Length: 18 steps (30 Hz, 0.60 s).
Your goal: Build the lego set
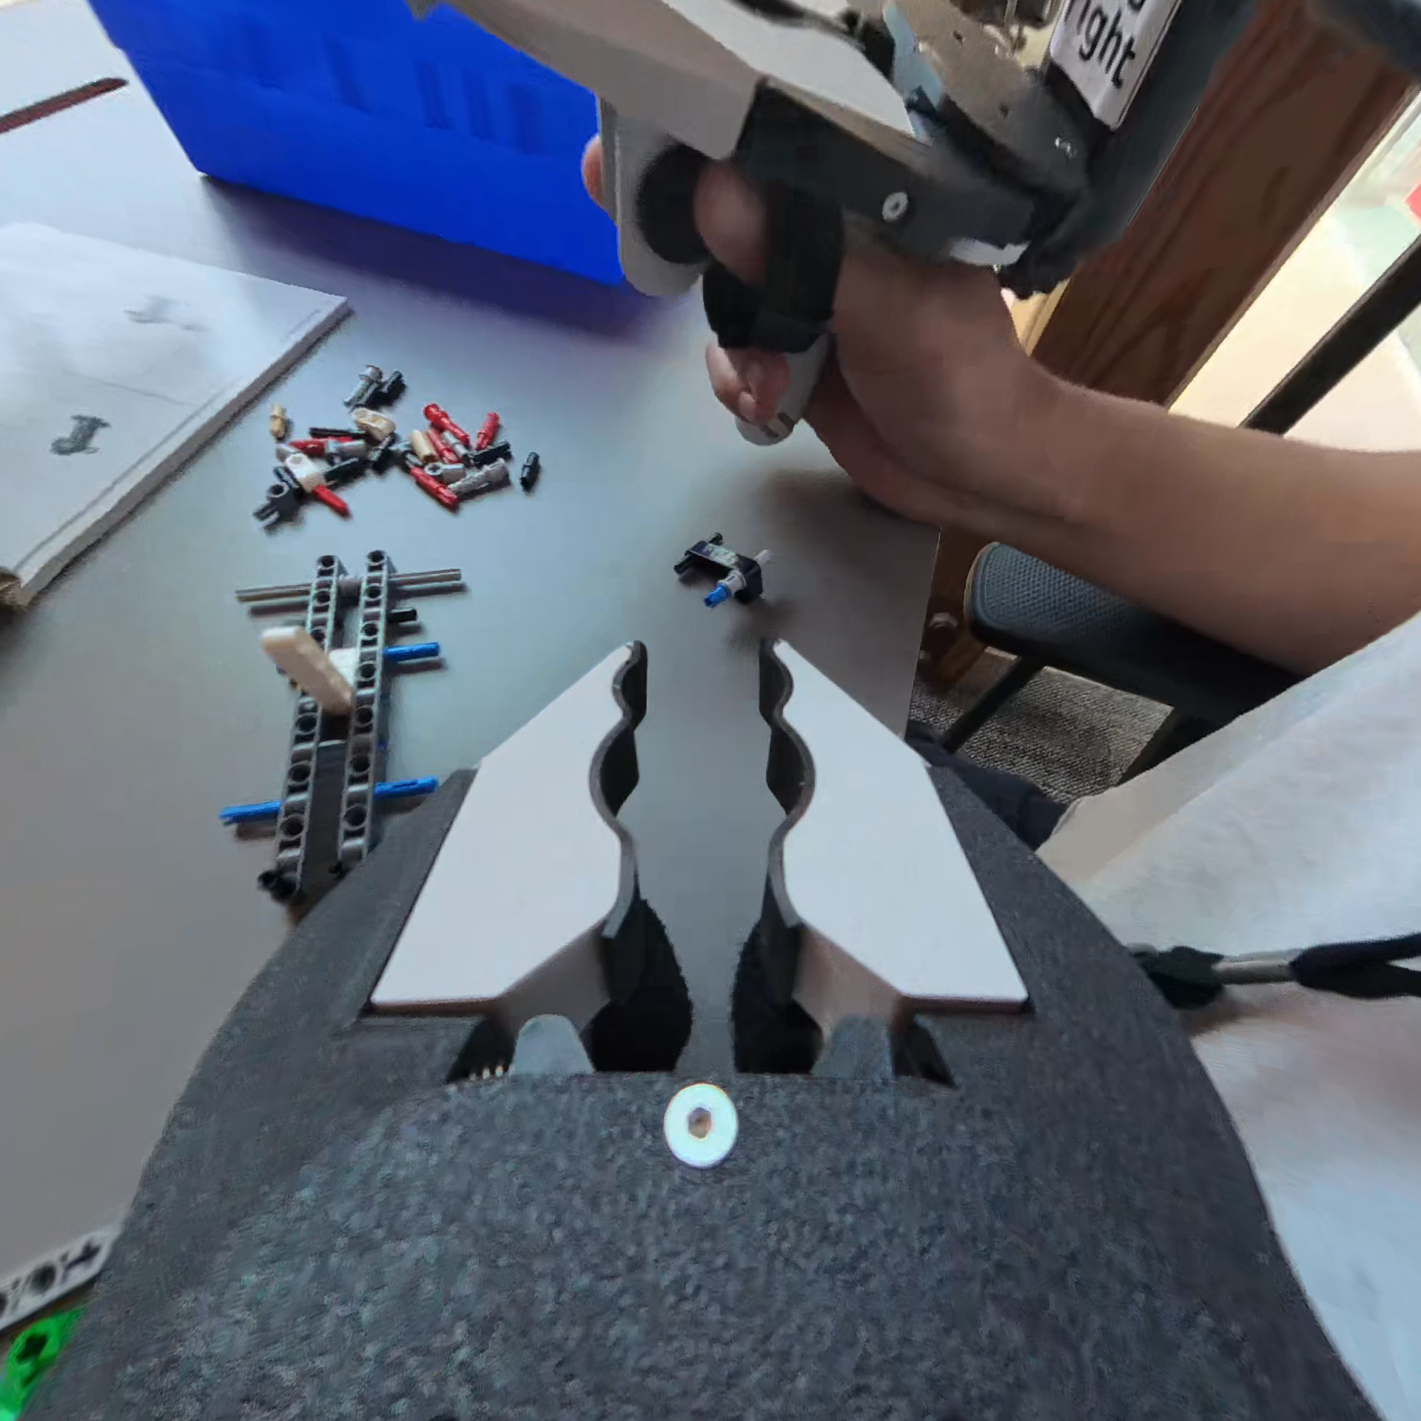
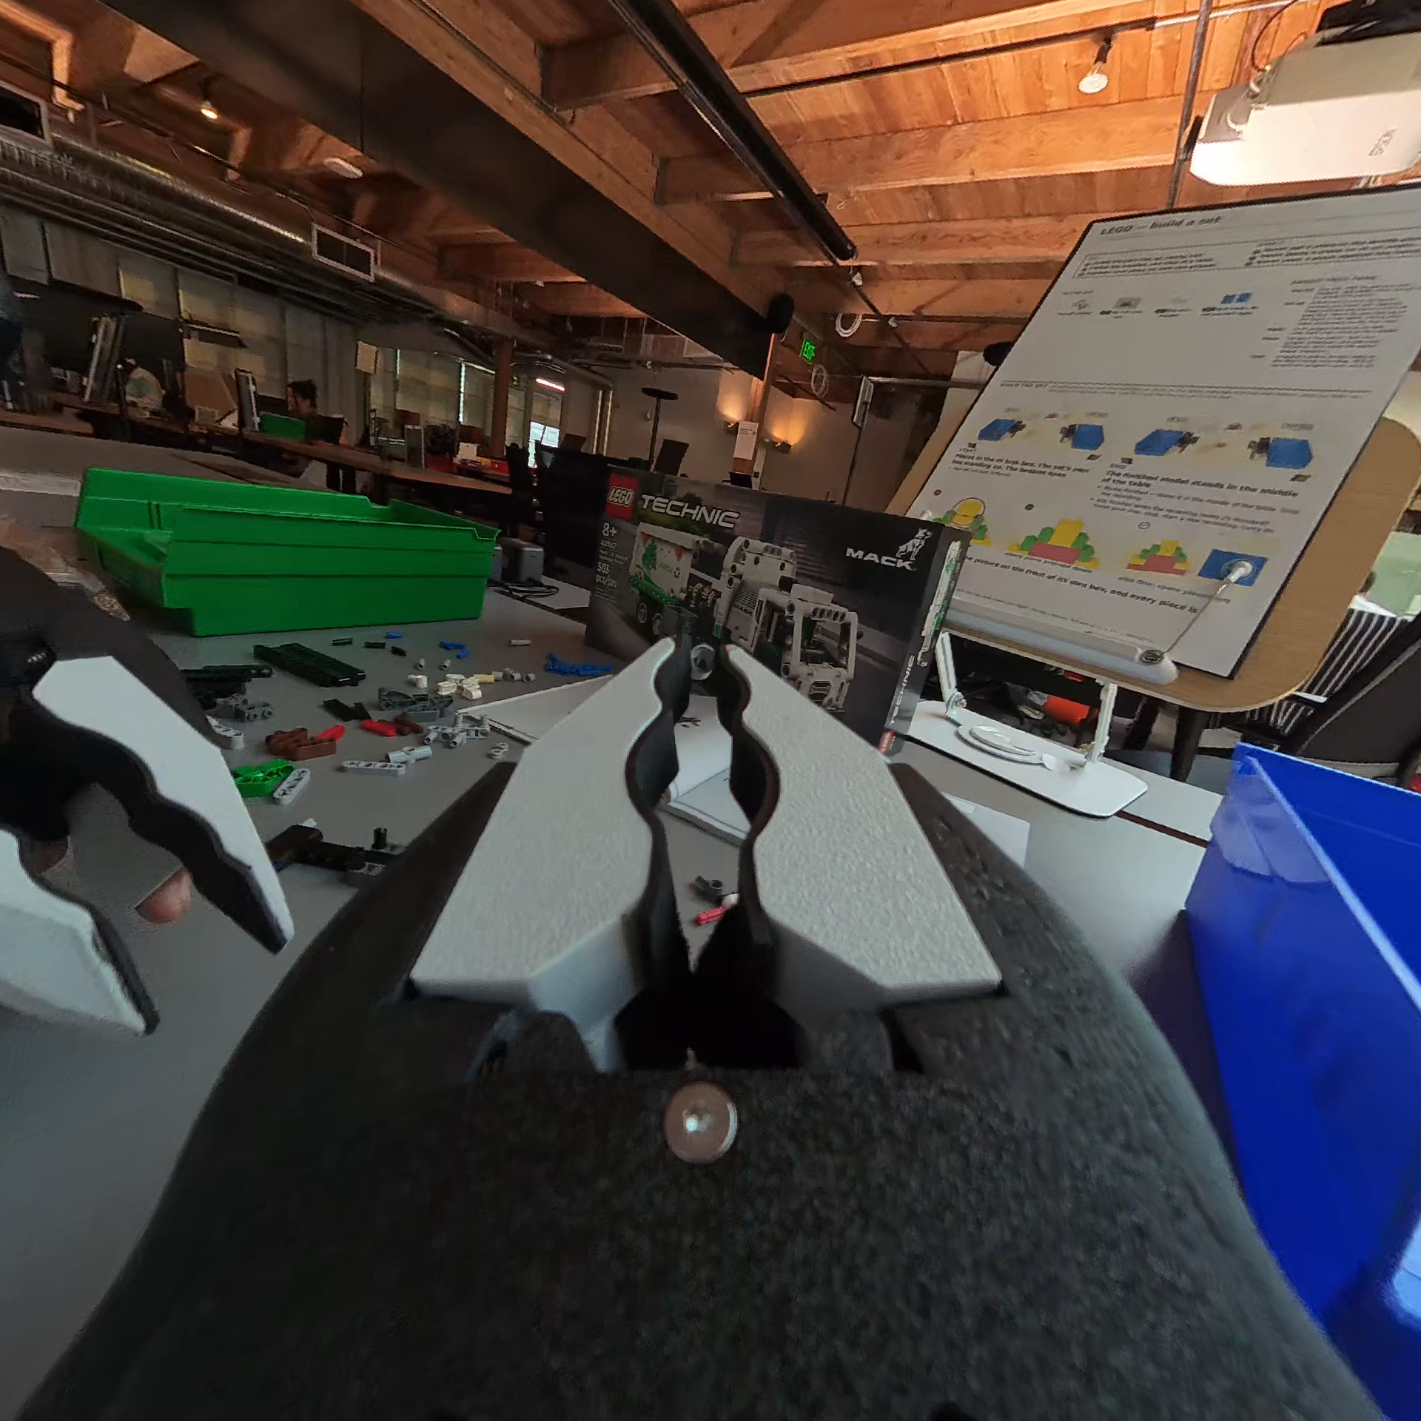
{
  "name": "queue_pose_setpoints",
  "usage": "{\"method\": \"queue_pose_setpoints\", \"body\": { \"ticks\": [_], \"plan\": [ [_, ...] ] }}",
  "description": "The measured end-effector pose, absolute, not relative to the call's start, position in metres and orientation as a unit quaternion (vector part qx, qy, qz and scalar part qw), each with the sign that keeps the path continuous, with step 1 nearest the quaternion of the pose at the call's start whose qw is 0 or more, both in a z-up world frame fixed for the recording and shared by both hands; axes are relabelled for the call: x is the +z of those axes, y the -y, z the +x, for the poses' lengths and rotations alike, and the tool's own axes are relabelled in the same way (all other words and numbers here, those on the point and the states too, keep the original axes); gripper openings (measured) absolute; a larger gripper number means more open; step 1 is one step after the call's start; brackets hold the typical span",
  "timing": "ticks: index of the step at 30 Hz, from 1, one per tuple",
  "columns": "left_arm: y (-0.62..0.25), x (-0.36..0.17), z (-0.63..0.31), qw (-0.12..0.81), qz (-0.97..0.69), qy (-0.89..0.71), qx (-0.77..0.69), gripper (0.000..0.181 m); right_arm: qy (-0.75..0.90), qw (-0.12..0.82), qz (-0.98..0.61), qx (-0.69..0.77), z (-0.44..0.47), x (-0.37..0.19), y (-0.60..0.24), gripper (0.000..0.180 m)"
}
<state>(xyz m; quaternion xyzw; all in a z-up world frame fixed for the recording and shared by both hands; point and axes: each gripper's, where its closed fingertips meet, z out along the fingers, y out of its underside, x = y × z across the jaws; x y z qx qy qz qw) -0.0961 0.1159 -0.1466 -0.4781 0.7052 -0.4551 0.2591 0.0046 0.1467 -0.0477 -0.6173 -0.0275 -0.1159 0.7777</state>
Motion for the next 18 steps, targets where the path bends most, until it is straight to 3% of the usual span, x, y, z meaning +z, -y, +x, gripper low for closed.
{"method": "queue_pose_setpoints", "body": {
  "ticks": [6, 8, 11, 15, 18],
  "plan": [
    [-0.093, -0.163, -0.062, 0.255, -0.557, -0.675, -0.412, 0.031, 0.04, 0.73, -0.65, -0.206, 0.035, -0.06, -0.124, 0.005],
    [-0.08, -0.168, -0.058, 0.245, -0.573, -0.668, -0.408, 0.044, 0.026, 0.744, -0.64, -0.193, 0.037, -0.056, -0.118, 0.005],
    [-0.08, -0.176, -0.051, 0.265, -0.589, -0.666, -0.374, 0.048, 0.027, 0.743, -0.644, -0.183, 0.036, -0.058, -0.119, 0.005],
    [-0.074, -0.183, -0.046, 0.269, -0.584, -0.685, -0.343, 0.037, 0.029, 0.745, -0.644, -0.172, 0.032, -0.059, -0.117, 0.005],
    [-0.072, -0.191, -0.046, 0.276, -0.573, -0.708, -0.308, 0.013, 0.023, 0.743, -0.648, -0.164, 0.033, -0.061, -0.114, 0.005]
  ]
}}
